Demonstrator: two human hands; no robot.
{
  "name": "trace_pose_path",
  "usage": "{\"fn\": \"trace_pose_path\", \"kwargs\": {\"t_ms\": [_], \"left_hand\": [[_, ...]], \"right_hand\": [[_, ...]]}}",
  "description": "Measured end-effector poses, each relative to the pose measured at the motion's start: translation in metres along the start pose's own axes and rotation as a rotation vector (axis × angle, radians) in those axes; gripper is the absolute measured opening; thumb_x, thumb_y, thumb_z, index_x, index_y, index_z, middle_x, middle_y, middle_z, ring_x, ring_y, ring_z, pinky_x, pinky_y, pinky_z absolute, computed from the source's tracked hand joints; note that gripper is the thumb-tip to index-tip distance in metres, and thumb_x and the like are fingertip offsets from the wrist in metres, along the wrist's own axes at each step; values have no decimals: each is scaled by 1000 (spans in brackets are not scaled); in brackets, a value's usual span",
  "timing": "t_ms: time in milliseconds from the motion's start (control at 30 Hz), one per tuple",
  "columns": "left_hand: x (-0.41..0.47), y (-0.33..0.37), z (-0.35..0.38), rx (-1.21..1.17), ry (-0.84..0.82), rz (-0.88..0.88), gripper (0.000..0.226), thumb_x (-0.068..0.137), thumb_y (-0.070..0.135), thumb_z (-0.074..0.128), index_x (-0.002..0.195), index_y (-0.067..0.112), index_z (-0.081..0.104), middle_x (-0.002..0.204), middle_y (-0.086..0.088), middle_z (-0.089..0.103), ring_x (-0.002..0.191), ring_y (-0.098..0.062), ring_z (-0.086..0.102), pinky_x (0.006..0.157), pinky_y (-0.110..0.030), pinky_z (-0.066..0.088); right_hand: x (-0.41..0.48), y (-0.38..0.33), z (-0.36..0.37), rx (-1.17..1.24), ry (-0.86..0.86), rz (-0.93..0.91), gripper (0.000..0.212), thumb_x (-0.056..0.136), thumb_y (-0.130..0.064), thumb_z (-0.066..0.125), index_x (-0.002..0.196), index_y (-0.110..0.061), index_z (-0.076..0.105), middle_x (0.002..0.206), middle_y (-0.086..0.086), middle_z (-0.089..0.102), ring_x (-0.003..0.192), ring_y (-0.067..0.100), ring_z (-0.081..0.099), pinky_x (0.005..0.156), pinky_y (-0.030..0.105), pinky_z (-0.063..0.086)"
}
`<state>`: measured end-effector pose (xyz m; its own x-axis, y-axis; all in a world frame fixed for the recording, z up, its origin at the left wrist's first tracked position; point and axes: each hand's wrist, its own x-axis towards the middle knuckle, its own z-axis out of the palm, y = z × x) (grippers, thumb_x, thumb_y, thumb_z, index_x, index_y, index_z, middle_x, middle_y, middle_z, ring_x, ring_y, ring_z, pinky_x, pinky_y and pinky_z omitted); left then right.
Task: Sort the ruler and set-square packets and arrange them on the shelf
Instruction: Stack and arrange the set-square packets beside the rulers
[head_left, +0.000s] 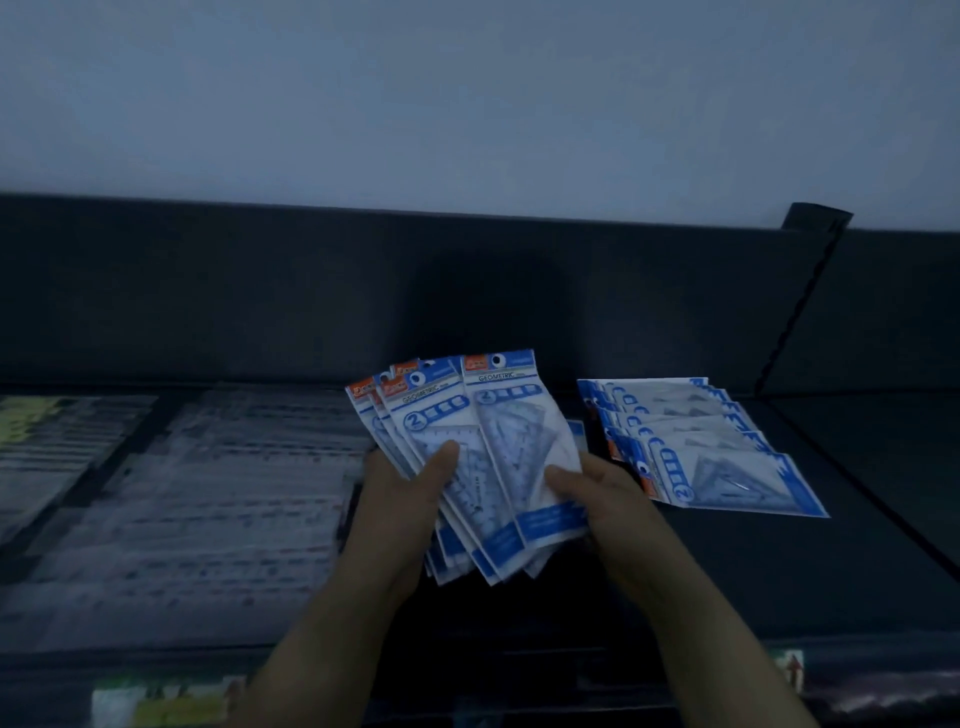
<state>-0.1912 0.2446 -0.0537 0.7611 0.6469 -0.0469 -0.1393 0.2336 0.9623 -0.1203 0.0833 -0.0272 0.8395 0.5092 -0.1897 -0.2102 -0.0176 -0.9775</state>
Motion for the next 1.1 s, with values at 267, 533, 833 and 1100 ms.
{"fn": "trace_pose_path", "kwargs": {"t_ms": [267, 533, 833, 1100], "left_hand": [[-5, 2, 8, 0, -69, -29, 32, 90, 24, 63, 121, 18, 57, 110, -5, 70, 94, -22, 70, 77, -37, 57], [-12, 6, 17, -41, -91, -7, 54, 80, 27, 71, 129, 22, 48, 118, -5, 67, 99, -24, 70, 80, -48, 58], [-23, 26, 13, 63, -73, 167, 85, 62, 36, 76, 136, 25, 36, 124, 4, 60, 103, -8, 64, 87, -30, 53], [-8, 38, -16, 698, -273, 103, 109, 52, 41, 88, 144, 40, 28, 132, 11, 48, 103, -2, 55, 78, -14, 47]], "right_hand": [[-7, -7, 1, -77, -91, -42, 20, 93, -6, 50, 97, -17, 67, 90, 3, 74, 72, 12, 69, 61, 26, 55], [-5, -8, 3, -334, -75, -100, 42, 77, -33, 76, 112, -22, 53, 106, -3, 67, 88, 11, 70, 73, 27, 58], [-10, -55, -17, -750, -231, -347, 43, 73, -10, 79, 99, -39, 58, 92, -21, 68, 82, -10, 64, 67, 10, 49], [1, -44, -26, -1413, -192, -418, 46, 66, -38, 76, 108, -35, 58, 103, -16, 60, 93, 10, 56, 79, 30, 48]]}}
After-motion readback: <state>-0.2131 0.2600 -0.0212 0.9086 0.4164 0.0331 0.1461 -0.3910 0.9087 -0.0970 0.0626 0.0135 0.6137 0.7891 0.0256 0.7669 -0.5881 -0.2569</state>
